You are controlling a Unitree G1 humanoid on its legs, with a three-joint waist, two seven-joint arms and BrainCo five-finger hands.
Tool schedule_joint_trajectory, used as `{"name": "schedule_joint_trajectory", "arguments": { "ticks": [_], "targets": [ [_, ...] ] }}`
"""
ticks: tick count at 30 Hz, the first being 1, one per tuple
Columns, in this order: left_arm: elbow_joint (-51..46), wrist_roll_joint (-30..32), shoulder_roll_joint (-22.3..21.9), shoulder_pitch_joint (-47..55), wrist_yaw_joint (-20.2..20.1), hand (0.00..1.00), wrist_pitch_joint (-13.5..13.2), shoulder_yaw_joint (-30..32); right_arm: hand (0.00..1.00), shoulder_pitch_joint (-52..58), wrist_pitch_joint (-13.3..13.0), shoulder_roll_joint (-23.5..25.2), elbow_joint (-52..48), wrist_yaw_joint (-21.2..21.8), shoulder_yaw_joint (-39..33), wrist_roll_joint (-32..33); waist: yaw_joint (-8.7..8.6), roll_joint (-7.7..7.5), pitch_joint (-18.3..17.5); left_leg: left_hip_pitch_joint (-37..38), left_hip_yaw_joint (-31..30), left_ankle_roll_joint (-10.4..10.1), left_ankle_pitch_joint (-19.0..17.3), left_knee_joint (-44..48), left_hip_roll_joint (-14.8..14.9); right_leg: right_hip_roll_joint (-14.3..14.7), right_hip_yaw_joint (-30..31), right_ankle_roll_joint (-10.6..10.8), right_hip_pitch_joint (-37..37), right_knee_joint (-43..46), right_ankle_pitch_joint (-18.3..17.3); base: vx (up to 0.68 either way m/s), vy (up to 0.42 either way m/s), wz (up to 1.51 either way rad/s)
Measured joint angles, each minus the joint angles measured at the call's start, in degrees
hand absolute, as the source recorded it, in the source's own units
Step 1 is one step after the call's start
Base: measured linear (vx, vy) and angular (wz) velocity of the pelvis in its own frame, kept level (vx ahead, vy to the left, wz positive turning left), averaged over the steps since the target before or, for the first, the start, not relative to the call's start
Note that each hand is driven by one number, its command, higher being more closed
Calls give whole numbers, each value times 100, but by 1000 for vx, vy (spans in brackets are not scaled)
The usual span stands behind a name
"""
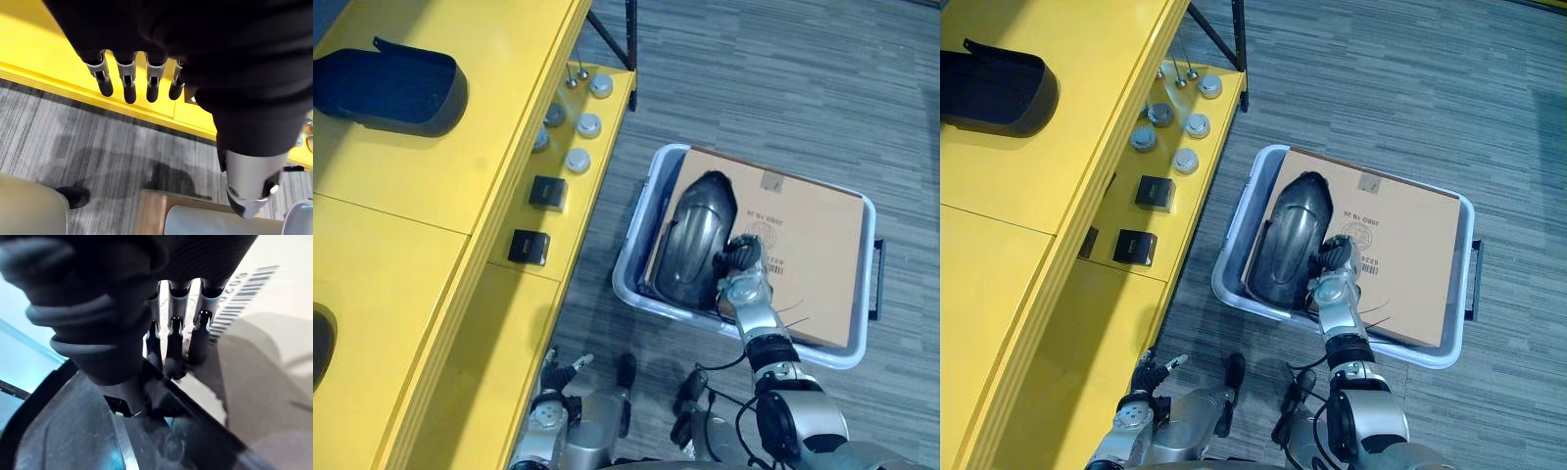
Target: Walk over and take plastic housings, then place them on the shelf
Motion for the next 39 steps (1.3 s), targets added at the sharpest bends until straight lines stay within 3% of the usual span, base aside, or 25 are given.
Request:
{"name": "schedule_joint_trajectory", "arguments": {
  "ticks": [2,8,12,15,18,23,27,35,39],
  "targets": [
    [0,1,4,1,-9,0,1,-4,100,113,1,-3,-240,3,3,-9,-100,-10,-6,43,12,0,0,-3,-30,12,9,21,77,-87,52,3,18,-2],
    [-137,5,14,42,-18,0,7,-55,100,575,-6,-33,-1377,-33,-136,-116,-133,-90,-101,160,0,1,1,8,-85,-29,12,58,250,-200,84,17,25,1],
    [-1305,5,17,232,-13,0,-3,-323,100,736,-59,-85,-2230,-276,-226,-125,-175,-204,-198,160,-88,1,1,79,-99,-36,-9,58,319,-206,83,11,7,8],
    [-2113,4,-32,291,-6,0,-16,-452,100,846,-101,-99,-2684,-400,-225,-145,-276,-211,-290,172,-241,2,1,90,-125,-39,-150,59,425,-274,82,-6,-5,24],
    [-3161,4,-90,336,28,0,-78,-523,100,1017,-152,-57,-3240,-513,-159,-310,-270,-200,-505,194,-294,3,2,94,-122,-30,-183,61,476,-294,72,-5,-10,9],
    [-4706,20,-133,139,356,0,-248,-893,100,1109,-256,83,-3945,-644,126,-525,-298,-192,-683,338,-431,5,2,92,-119,-26,-283,77,669,-314,-7,-23,-21,10],
    [-5061,67,-146,-20,536,0,-307,-1322,100,1132,-289,263,-4197,-651,539,-564,-401,-182,-936,338,-457,6,3,90,-110,-11,-292,71,677,-313,-18,-13,-2,2],
    [-5049,274,-202,-531,636,0,-292,-2274,100,1135,-459,481,-4522,-657,1562,-533,-430,-177,-1136,416,-328,7,3,87,-91,-3,-150,69,682,-281,-15,-18,16,-8],
    [-4942,299,-246,-596,764,0,-269,-2352,100,1136,-472,500,-4767,-696,1848,-464,-430,-178,-1274,443,-275,7,3,79,-91,7,-114,69,684,-278,-14,-4,6,-5]
  ]
}}
